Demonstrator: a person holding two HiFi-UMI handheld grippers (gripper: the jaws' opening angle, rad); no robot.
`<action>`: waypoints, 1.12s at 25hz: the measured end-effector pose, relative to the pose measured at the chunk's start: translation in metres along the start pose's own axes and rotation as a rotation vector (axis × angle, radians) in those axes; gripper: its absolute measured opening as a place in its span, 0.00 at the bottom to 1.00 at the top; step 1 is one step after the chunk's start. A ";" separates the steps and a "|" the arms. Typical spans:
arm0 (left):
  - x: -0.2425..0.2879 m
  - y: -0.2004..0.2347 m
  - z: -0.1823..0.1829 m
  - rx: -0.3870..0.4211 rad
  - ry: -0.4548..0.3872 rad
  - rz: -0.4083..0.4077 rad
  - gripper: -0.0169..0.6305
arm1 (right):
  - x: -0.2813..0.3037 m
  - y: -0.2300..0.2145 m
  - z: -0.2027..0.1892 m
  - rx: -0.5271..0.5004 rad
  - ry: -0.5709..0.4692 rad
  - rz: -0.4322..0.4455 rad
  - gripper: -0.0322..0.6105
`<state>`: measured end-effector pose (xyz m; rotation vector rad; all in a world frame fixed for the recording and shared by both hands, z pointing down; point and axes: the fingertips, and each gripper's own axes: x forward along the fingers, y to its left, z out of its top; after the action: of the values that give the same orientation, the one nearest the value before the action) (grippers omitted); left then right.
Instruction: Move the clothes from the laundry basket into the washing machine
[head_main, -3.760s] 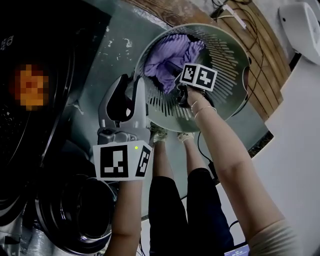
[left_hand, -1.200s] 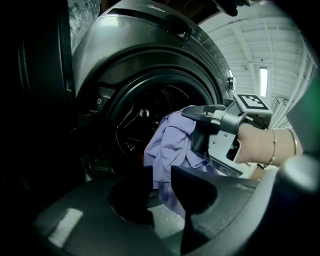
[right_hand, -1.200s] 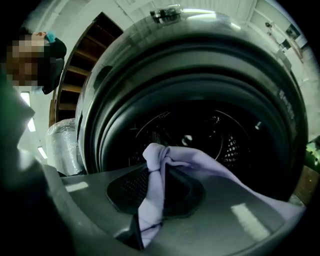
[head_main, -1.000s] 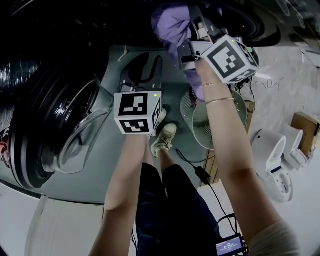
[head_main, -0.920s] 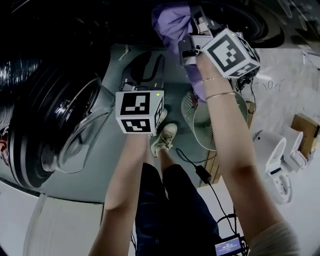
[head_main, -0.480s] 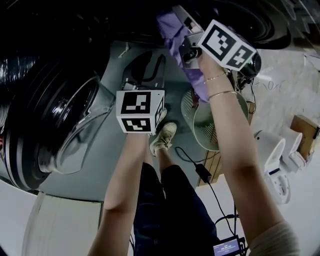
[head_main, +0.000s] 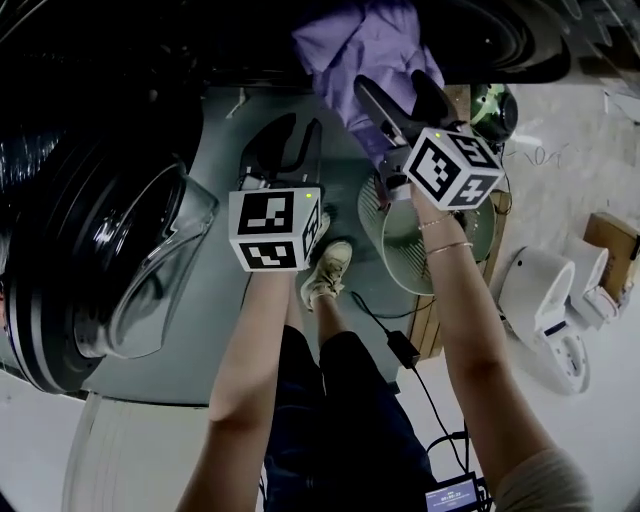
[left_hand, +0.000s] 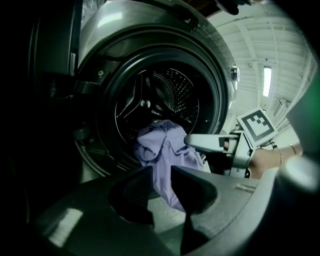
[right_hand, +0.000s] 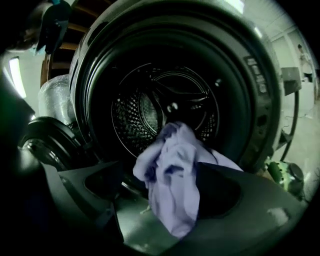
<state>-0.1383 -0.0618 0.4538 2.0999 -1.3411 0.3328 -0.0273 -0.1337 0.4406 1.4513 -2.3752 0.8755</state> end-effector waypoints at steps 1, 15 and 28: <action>0.000 -0.003 -0.006 -0.002 0.013 -0.005 0.21 | -0.008 -0.009 -0.014 -0.004 0.027 -0.024 0.78; 0.013 -0.033 -0.061 0.022 0.116 -0.087 0.21 | -0.060 -0.102 -0.147 -0.051 0.346 -0.211 0.83; 0.012 -0.034 -0.044 0.018 0.094 -0.097 0.21 | -0.055 -0.058 -0.108 -0.112 0.251 -0.064 0.11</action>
<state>-0.0974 -0.0331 0.4817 2.1284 -1.1820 0.3984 0.0377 -0.0485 0.5224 1.2848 -2.1459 0.8402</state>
